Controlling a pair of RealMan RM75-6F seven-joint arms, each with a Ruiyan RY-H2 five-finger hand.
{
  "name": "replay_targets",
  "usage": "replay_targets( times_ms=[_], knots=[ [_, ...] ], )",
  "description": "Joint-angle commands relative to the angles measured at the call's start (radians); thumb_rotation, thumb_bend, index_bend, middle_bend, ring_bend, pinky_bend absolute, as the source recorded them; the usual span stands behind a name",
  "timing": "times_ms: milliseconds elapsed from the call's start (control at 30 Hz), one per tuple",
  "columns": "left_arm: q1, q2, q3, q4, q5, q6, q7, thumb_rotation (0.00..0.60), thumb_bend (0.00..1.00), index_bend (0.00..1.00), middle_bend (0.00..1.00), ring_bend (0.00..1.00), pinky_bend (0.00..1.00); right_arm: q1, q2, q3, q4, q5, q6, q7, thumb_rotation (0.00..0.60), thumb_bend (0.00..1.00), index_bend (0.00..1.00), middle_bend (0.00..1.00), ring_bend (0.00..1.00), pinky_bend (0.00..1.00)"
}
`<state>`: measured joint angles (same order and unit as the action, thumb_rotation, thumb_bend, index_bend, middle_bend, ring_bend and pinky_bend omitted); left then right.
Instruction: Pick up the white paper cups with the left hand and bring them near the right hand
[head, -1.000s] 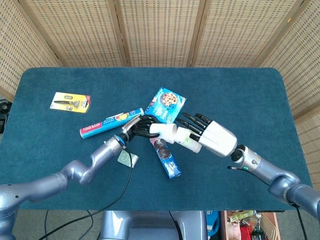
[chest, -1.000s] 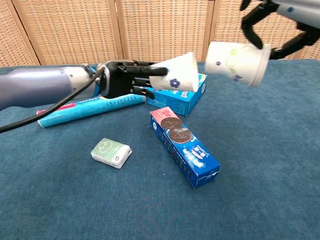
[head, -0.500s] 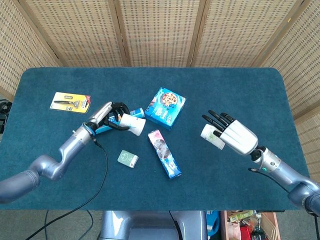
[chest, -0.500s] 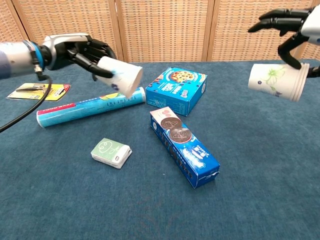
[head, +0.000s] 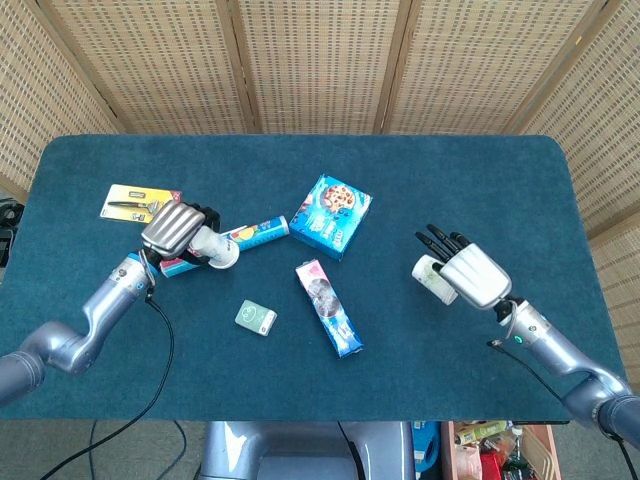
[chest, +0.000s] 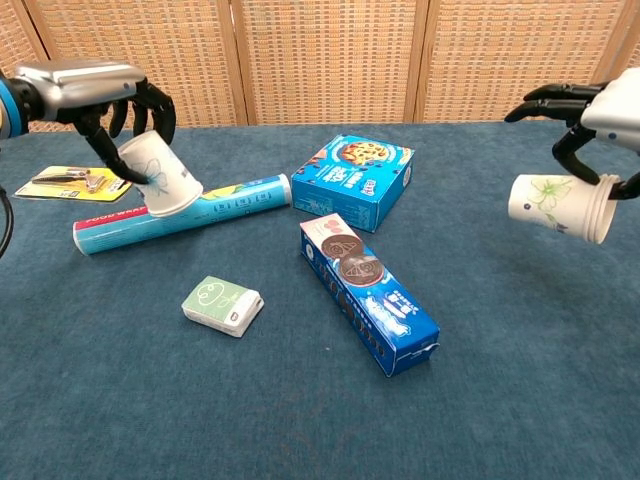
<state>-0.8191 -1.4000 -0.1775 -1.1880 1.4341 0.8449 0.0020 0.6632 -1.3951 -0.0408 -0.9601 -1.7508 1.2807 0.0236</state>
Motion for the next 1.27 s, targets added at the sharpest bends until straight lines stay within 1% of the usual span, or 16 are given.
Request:
replay_targets(
  times_ms=[33, 67, 100, 133, 167, 200, 233, 267, 300, 467, 600, 700, 767, 1033, 1133, 1267],
  knots=[
    [0.016, -0.027, 0.030, -0.010, -0.009, 0.044, 0.097, 0.600, 0.13, 0.49, 0.48, 0.44, 0.51, -0.001, 0.003, -0.004, -0.016, 0.012, -0.028, -0.003, 0.600, 0.60, 0.49, 0.14, 0.00, 0.35],
    [0.016, -0.029, 0.033, -0.011, -0.010, 0.044, 0.113, 0.600, 0.13, 0.49, 0.43, 0.40, 0.48, -0.001, 0.007, -0.005, -0.023, 0.016, -0.039, -0.005, 0.600, 0.51, 0.36, 0.11, 0.00, 0.35],
    [0.016, -0.030, 0.037, -0.014, -0.013, 0.041, 0.129, 0.600, 0.13, 0.45, 0.35, 0.31, 0.42, -0.002, 0.010, -0.004, -0.030, 0.022, -0.047, -0.011, 0.600, 0.42, 0.28, 0.09, 0.00, 0.33],
    [0.015, -0.027, 0.044, -0.021, -0.020, 0.028, 0.150, 0.600, 0.13, 0.40, 0.27, 0.24, 0.36, -0.006, 0.010, 0.002, -0.036, 0.035, -0.054, -0.027, 0.600, 0.24, 0.17, 0.06, 0.00, 0.28],
    [0.015, -0.022, 0.047, -0.032, -0.030, 0.017, 0.166, 0.600, 0.13, 0.28, 0.14, 0.13, 0.26, -0.010, 0.011, 0.009, -0.045, 0.047, -0.057, -0.043, 0.600, 0.11, 0.09, 0.03, 0.00, 0.22],
    [0.015, -0.013, 0.047, -0.053, -0.046, 0.005, 0.180, 0.600, 0.13, 0.14, 0.05, 0.04, 0.18, -0.016, 0.013, 0.019, -0.064, 0.065, -0.062, -0.058, 0.600, 0.05, 0.05, 0.02, 0.00, 0.17],
    [0.016, -0.005, 0.046, -0.070, -0.058, 0.000, 0.187, 0.600, 0.13, 0.08, 0.02, 0.01, 0.14, -0.021, 0.017, 0.025, -0.084, 0.080, -0.067, -0.064, 0.600, 0.01, 0.02, 0.00, 0.00, 0.11],
    [0.022, 0.009, 0.040, -0.099, -0.074, 0.005, 0.188, 0.600, 0.13, 0.02, 0.00, 0.00, 0.09, -0.030, 0.026, 0.040, -0.122, 0.105, -0.065, -0.067, 0.600, 0.00, 0.00, 0.00, 0.00, 0.08],
    [0.027, 0.021, 0.037, -0.118, -0.083, 0.010, 0.192, 0.600, 0.13, 0.00, 0.00, 0.00, 0.07, -0.035, 0.036, 0.047, -0.151, 0.116, -0.063, -0.075, 0.600, 0.00, 0.00, 0.00, 0.00, 0.07],
    [0.058, 0.090, 0.018, -0.220, -0.124, 0.047, 0.176, 0.600, 0.13, 0.00, 0.00, 0.00, 0.04, -0.066, 0.092, 0.076, -0.292, 0.154, -0.028, -0.093, 0.600, 0.00, 0.00, 0.00, 0.00, 0.06],
    [0.097, 0.142, 0.010, -0.280, -0.138, 0.098, 0.141, 0.600, 0.13, 0.00, 0.00, 0.00, 0.02, -0.102, 0.134, 0.084, -0.384, 0.173, 0.010, -0.095, 0.600, 0.00, 0.00, 0.00, 0.00, 0.05],
    [0.184, 0.209, 0.016, -0.348, -0.184, 0.188, 0.120, 0.600, 0.13, 0.00, 0.00, 0.00, 0.00, -0.178, 0.180, 0.076, -0.473, 0.196, 0.088, -0.089, 0.600, 0.00, 0.00, 0.00, 0.00, 0.02],
    [0.233, 0.232, 0.027, -0.381, -0.202, 0.245, 0.129, 0.600, 0.13, 0.00, 0.00, 0.00, 0.00, -0.217, 0.195, 0.071, -0.505, 0.209, 0.125, -0.094, 0.600, 0.00, 0.00, 0.00, 0.00, 0.00],
    [0.447, 0.236, 0.078, -0.456, -0.242, 0.514, 0.136, 0.600, 0.13, 0.00, 0.00, 0.00, 0.00, -0.369, 0.195, 0.055, -0.545, 0.280, 0.247, -0.107, 0.600, 0.00, 0.00, 0.00, 0.00, 0.00],
    [0.503, 0.232, 0.103, -0.465, -0.244, 0.559, 0.126, 0.600, 0.13, 0.00, 0.00, 0.00, 0.00, -0.407, 0.181, 0.054, -0.535, 0.291, 0.276, -0.094, 0.600, 0.00, 0.00, 0.00, 0.00, 0.00],
    [0.541, 0.223, 0.126, -0.438, -0.213, 0.576, 0.099, 0.600, 0.13, 0.00, 0.00, 0.00, 0.00, -0.437, 0.165, 0.056, -0.500, 0.290, 0.292, -0.072, 0.600, 0.00, 0.00, 0.00, 0.00, 0.00]
  ],
)
